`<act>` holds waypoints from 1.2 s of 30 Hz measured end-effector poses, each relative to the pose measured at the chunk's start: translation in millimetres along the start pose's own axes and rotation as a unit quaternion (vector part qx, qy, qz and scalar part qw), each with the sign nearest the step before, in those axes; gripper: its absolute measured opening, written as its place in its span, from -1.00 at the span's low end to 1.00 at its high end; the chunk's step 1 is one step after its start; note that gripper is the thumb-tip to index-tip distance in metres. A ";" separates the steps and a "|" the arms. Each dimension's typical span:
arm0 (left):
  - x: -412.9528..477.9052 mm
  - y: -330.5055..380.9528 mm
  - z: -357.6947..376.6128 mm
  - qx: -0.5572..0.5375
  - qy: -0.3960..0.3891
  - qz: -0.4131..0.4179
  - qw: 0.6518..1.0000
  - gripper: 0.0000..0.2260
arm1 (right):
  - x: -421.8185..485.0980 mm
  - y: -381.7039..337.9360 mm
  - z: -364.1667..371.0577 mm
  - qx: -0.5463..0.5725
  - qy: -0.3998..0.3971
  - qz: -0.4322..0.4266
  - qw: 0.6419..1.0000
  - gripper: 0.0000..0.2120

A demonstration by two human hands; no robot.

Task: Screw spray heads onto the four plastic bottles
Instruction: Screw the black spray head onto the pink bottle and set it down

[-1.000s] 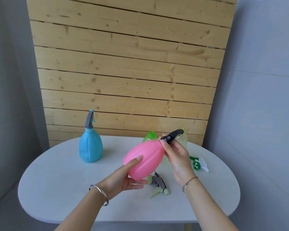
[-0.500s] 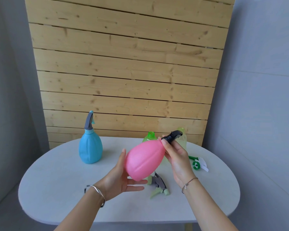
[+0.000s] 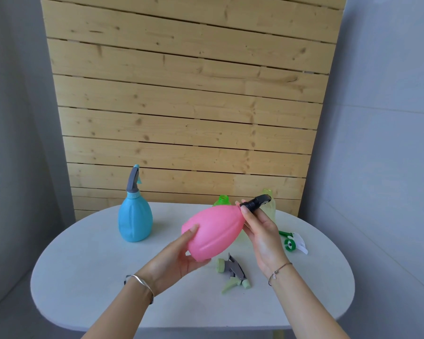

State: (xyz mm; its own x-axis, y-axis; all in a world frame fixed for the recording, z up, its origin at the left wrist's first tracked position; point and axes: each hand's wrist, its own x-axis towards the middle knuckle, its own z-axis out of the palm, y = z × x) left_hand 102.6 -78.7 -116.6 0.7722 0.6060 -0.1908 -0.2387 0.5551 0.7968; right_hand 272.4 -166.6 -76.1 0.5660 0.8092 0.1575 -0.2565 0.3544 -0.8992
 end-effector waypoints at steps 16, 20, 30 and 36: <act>-2.1 0.9 -4.1 0.005 0.003 -0.041 0.999 -0.39 | -4.1 -2.5 2.8 0.001 -0.016 0.006 1.000 -0.80; -2.8 2.6 -1.3 0.013 0.005 0.007 1.000 -0.36 | -4.2 -2.2 1.5 0.010 -0.015 0.006 1.000 -0.81; -5.7 0.6 -2.7 0.042 0.016 -0.015 0.999 -0.55 | -2.9 -2.0 1.3 0.003 -0.018 0.002 1.000 -0.78; -3.0 1.7 -2.8 0.010 0.026 0.007 1.000 -0.37 | -2.7 -3.4 0.7 0.014 -0.014 0.005 1.000 -0.71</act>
State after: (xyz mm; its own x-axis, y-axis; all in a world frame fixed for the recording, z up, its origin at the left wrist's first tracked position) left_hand 98.3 -78.0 -116.3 0.7366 0.6435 -0.2082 -0.2374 0.5342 0.8114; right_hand 271.3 -169.6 -73.2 0.5415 0.8255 0.1591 -0.2839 0.3577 -0.8896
